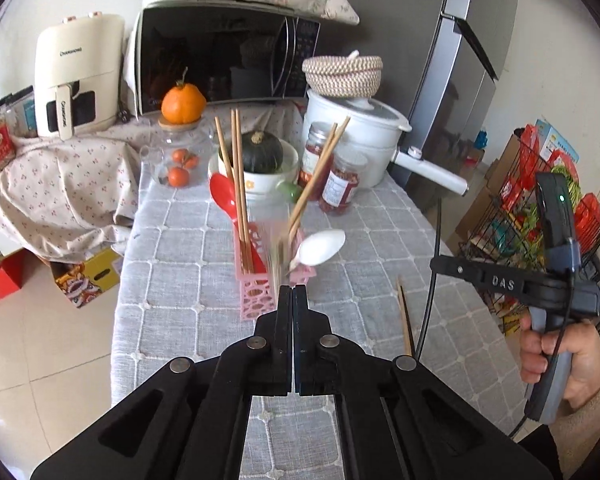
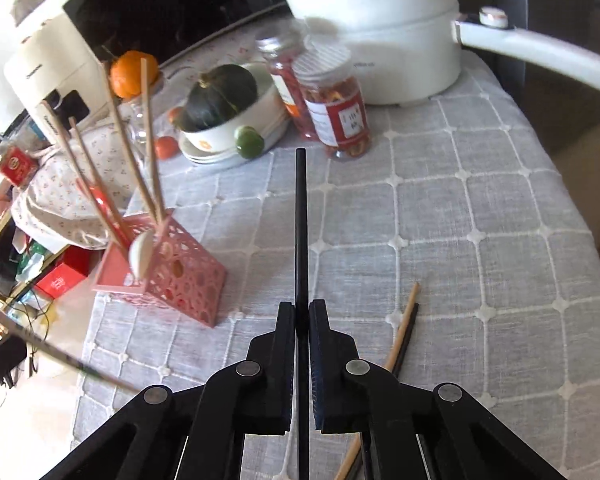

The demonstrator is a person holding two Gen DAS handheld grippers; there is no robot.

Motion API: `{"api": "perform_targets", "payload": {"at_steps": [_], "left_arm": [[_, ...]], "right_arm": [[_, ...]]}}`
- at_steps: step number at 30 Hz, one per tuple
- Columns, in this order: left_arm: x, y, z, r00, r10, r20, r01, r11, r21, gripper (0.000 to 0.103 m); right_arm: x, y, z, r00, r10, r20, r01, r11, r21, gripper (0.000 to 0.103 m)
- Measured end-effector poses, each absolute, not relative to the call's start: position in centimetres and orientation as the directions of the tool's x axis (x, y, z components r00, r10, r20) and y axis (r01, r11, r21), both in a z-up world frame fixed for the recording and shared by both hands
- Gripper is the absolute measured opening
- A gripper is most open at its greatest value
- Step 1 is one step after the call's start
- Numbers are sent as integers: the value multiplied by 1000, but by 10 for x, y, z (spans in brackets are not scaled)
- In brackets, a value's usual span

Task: Organize utensils
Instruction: 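Lift the wrapped pair with the left tool while the right tool grasps a black chopstick, then carry both chopsticks to the pink basket and release them inside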

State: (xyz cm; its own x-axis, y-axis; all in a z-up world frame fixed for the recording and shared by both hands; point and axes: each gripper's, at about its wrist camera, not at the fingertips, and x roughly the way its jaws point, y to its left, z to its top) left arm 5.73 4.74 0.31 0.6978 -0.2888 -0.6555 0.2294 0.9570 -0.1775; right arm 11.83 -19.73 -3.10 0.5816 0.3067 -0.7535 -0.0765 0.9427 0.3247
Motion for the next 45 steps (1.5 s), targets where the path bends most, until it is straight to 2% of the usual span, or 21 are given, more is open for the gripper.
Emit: {"api": "perform_targets", "payload": {"at_steps": [3,5,7,11,15,20,27,31,32,39,42,44,45], "left_arm": [[54,51,17,739,-285,-611,224,959,-176,0],[54,51,20,738,-278,-615,225,960,-164,0],[60,57,16,717,-253,-649,184,967,-174,0],[84,76,-15,588,-234,-774,103,971,-215,1],[103,85,-46,506,-231,-831,151,972,-178,3],[125,77,-93,433,-222,-873,308,947,-88,7],[148,60,-143,318,-253,-914,421,901,-103,9],[153,51,-151,294,-261,-920,452,886,-107,30],[153,49,-154,285,-252,-925,454,885,-102,30],[146,39,-158,288,-203,-936,475,879,-45,29],[145,37,-158,252,-179,-951,449,892,-49,21],[142,36,-157,236,-170,-957,437,898,-51,11],[140,36,-157,234,-161,-959,434,900,-45,10]], "right_arm": [[102,-188,-12,623,315,-716,-129,944,303,5],[90,-183,-2,643,324,-694,-156,943,295,5],[82,-179,7,660,327,-676,-177,943,283,5],[77,-177,11,667,342,-662,-196,938,287,5],[80,-182,7,656,341,-674,-183,938,296,5],[84,-191,8,647,351,-677,-164,931,327,5],[87,-194,8,639,357,-682,-160,928,336,5],[88,-196,7,635,360,-683,-162,927,338,5],[88,-197,7,635,360,-684,-163,927,337,5],[87,-199,7,632,362,-685,-164,927,339,5],[86,-197,7,633,363,-684,-169,927,336,5],[85,-194,8,634,364,-682,-176,927,331,5],[85,-193,9,635,364,-681,-181,928,327,5]]}}
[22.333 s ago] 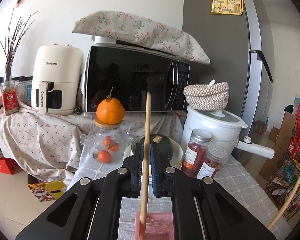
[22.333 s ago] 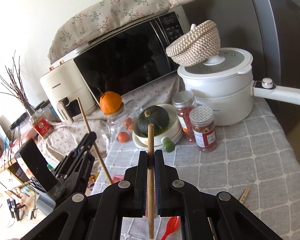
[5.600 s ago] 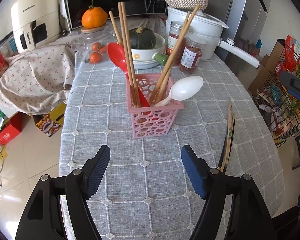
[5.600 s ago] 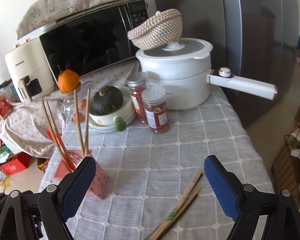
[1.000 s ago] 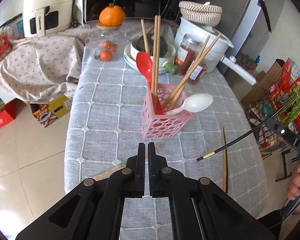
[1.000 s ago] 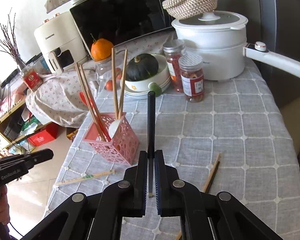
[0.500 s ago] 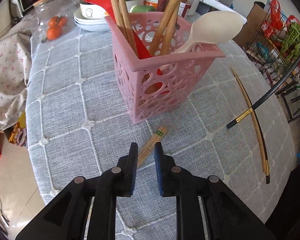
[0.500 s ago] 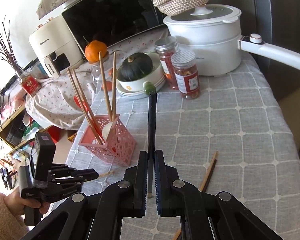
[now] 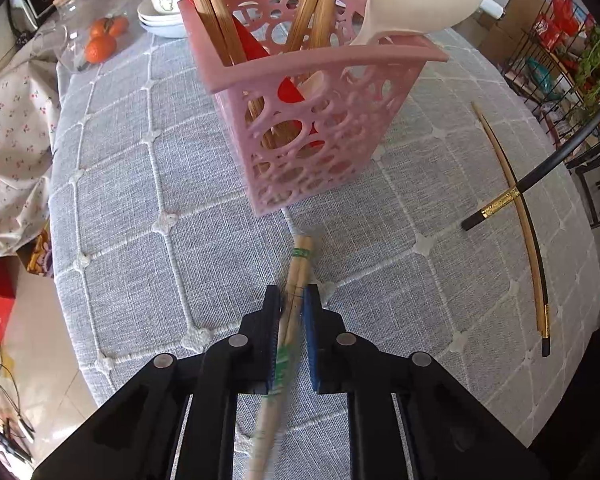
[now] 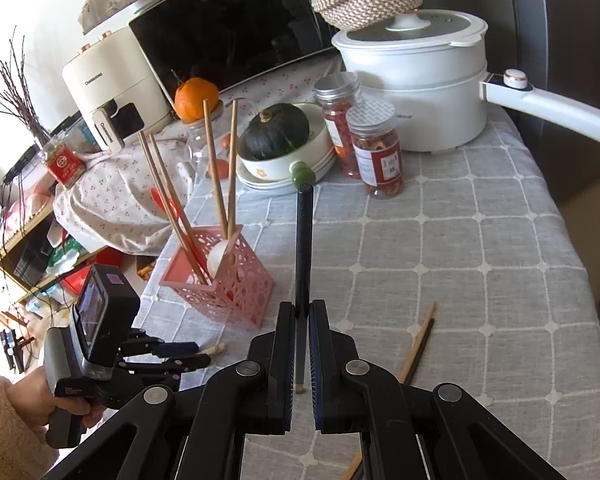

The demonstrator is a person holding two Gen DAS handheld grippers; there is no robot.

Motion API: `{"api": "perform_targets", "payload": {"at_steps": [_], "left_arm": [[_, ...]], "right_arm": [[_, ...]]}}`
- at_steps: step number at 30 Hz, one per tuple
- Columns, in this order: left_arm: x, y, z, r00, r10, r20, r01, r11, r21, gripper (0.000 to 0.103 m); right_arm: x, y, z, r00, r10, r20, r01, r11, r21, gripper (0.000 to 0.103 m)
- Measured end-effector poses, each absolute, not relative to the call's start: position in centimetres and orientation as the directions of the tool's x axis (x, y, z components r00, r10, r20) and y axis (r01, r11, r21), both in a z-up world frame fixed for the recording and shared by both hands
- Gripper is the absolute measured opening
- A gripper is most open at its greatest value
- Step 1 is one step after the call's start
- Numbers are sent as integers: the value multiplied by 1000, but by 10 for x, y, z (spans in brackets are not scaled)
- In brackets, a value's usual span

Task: Organize utensils
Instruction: 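Carry both chopsticks to the pink basket and release them inside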

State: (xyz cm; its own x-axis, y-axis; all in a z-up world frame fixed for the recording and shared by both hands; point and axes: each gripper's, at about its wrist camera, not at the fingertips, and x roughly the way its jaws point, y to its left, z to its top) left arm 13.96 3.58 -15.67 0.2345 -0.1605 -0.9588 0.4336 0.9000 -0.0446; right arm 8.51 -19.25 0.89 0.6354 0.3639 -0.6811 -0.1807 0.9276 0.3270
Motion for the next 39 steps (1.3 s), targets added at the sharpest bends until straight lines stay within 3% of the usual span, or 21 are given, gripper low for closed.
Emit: {"api": "perform_targets", "payload": {"at_steps": [6,13,20,31,39], "left_arm": [[120,39,-134,289,-178,-941,400,915,-51,10],[95,50,-52,482,-266,-835,345,933,-98,10],[75,58,16,746,-328,-580,308,942,-136,10],[101,46,49,960,-203,-194,179,974,-137,10],[137,47,29,991,-81,-109,60,981,-186,10]], "right_arm": [[84,-182,13,644,370,-670,-207,927,313,5],[77,-173,33,666,396,-632,-249,917,312,5],[65,-170,67,697,445,-563,-293,893,342,5],[77,-157,97,724,497,-478,-329,858,393,5],[113,-151,117,762,481,-434,-330,864,380,5]]}}
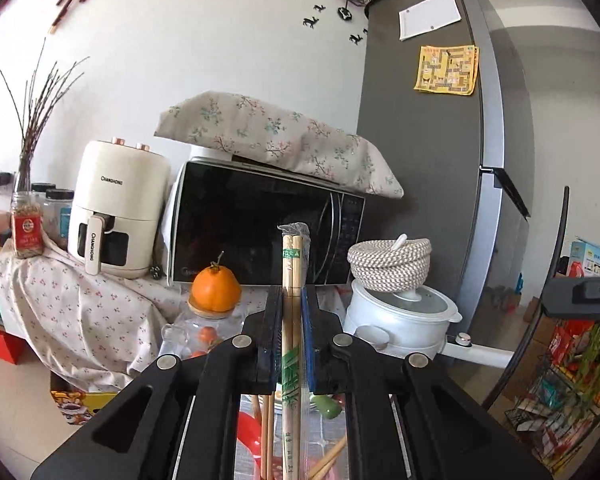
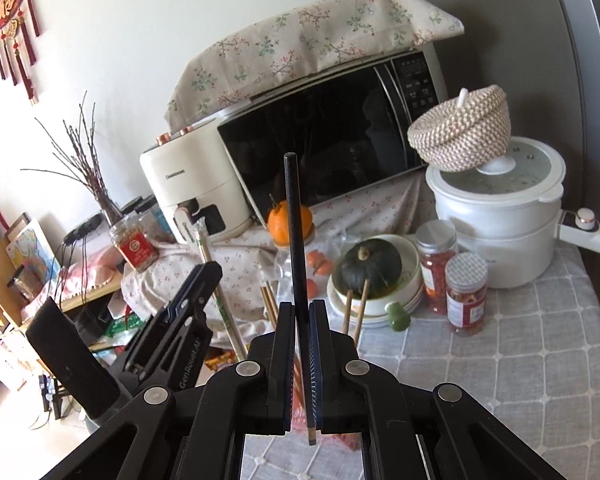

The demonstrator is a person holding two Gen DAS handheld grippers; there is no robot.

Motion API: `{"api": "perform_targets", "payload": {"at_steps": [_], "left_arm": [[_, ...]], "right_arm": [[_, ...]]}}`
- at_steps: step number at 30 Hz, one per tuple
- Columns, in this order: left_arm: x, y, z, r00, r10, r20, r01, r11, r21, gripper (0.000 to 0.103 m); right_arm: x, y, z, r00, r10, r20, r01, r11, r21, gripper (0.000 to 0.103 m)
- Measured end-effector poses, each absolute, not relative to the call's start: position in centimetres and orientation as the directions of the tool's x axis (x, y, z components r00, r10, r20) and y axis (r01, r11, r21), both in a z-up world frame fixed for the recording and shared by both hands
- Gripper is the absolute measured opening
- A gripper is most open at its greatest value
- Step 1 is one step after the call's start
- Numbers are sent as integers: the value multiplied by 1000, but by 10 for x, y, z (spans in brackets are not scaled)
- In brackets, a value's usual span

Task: Organize utensils
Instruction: 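Carry both chopsticks to the pink basket and release them inside, then lower the left tool to the last chopsticks and grasp a wooden one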

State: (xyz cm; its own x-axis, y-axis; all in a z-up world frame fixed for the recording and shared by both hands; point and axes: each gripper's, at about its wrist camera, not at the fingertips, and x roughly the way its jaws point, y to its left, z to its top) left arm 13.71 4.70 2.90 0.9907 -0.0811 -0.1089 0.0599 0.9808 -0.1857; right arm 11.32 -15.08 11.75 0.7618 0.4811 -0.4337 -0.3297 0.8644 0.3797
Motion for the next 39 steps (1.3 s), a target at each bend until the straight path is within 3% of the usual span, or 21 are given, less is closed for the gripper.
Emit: {"api": "perform_targets", "payload": {"at_steps": [6,10,20,23,25,29,32,39], "left_arm": [[153,46,1,994,-34,-101,18,987,-160,10],[160,48,-9,992,-49,-116,30,987,-159,10],[163,51,-19,967,-81,-242,43,987,-157,14],[157,51,-14,957,-80,-278,40,988,-148,26],[153,54,-11,948,-81,-307,32,986,-162,35],[139,58,-6,930,-68,-362,7,986,-168,46],[129,58,-3,909,-62,-412,-4,987,-158,57],[99,47,-3,860,-69,-506,2,991,-133,71]], "right_arm": [[148,-137,101,777,481,-406,-335,862,380,5],[167,-128,76,764,477,-435,-331,868,371,5],[183,-123,39,691,556,-462,-358,818,450,11],[175,-133,48,703,552,-448,-349,817,458,14],[168,-142,55,712,548,-438,-338,815,471,25],[150,-163,66,738,506,-447,-301,839,454,30],[133,-178,69,758,464,-458,-269,862,430,41],[104,-207,54,762,379,-525,-179,903,391,57]]}}
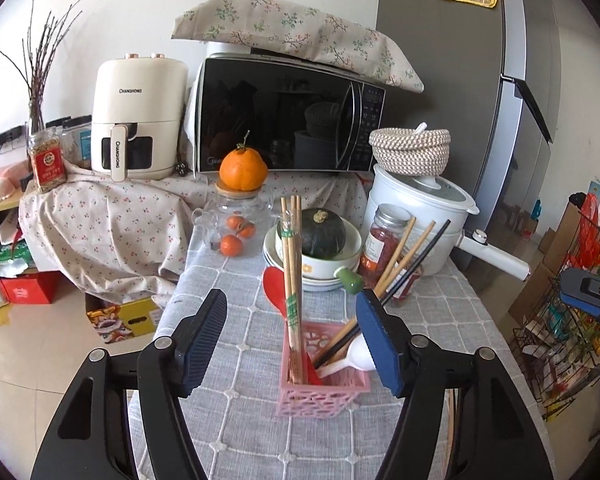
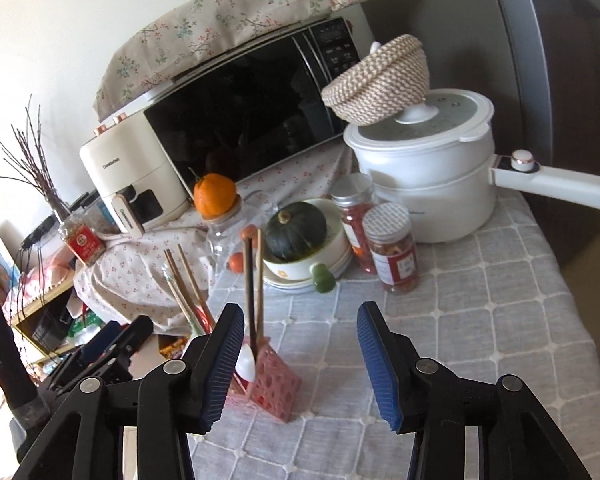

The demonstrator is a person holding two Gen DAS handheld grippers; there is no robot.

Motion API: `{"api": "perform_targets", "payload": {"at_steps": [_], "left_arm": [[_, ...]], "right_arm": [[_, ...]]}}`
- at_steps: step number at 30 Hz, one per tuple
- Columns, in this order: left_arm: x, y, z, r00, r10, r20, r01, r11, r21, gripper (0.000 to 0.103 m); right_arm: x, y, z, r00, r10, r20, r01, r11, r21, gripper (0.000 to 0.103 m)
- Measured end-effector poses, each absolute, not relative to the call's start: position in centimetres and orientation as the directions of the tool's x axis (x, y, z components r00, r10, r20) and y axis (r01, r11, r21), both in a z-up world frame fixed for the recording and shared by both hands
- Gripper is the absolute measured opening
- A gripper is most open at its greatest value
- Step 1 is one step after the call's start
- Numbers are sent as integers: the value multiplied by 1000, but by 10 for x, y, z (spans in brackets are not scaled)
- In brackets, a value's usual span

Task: Organize utensils
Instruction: 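Lower the left tool to the last chopsticks and grasp a wooden one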

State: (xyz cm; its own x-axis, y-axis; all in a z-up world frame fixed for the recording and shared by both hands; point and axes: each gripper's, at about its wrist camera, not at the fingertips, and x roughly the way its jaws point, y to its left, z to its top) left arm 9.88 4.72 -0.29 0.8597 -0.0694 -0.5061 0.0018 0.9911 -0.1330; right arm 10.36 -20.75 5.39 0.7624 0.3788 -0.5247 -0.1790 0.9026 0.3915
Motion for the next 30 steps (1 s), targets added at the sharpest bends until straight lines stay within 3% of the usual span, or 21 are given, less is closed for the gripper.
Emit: {"api": "perform_targets", "payload": {"at_steps": [5,9,18,24,27,29,30], "left_arm": [[80,35,-8,806,-89,-585,25,993,-118,82],[76,20,-24,729,-119,-674,64,992,-106,84],[84,-43,-80,453,-202,-868,242,965,-99,84],[101,-85,-113,303,-224,-926,308,943,-127,83],[117,-102,-125,230,-277,-933,306,931,-200,65],[128,-113,-133,179,-304,-936,305,921,-242,39],[132,-119,-136,163,-314,-936,306,917,-254,34]], "right_arm": [[87,-219,40,746,334,-577,-129,921,367,69],[76,-229,27,730,301,-613,-90,932,350,78],[77,-261,-21,599,203,-774,44,957,285,80],[82,-280,-56,467,177,-866,95,964,249,81],[84,-291,-70,433,166,-886,118,964,238,81],[85,-298,-76,420,163,-893,129,963,236,81],[86,-301,-79,414,162,-896,134,962,236,81]]}}
